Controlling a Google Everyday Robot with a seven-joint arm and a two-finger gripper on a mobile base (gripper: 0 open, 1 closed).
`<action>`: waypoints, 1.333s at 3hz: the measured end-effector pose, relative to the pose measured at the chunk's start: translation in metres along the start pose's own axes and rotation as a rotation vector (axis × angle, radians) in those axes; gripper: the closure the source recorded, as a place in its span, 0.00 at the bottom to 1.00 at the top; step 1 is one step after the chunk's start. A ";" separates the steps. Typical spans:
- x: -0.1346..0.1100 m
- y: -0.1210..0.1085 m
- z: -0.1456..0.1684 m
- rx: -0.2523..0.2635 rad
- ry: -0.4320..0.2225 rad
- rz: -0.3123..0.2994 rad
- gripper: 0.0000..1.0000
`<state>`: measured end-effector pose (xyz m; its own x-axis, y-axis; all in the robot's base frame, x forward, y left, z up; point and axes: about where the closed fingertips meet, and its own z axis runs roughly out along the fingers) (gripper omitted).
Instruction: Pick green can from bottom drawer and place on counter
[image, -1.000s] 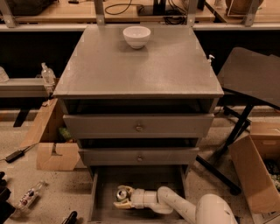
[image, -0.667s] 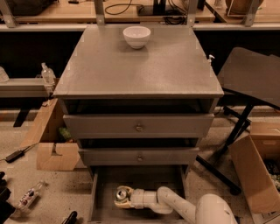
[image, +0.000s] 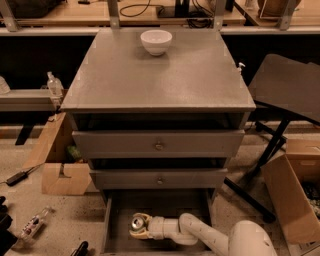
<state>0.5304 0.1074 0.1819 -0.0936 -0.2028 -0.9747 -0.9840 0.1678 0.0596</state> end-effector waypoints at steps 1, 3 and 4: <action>-0.035 0.002 -0.031 0.012 0.032 -0.035 1.00; -0.151 0.029 -0.115 0.014 0.091 0.005 1.00; -0.224 0.054 -0.152 0.021 0.095 0.017 1.00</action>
Offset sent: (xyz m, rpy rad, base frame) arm -0.0712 -0.0765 0.2261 -0.0994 0.0362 0.0842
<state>0.4748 0.0152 0.4366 -0.1254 -0.2897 -0.9489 -0.9788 0.1924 0.0707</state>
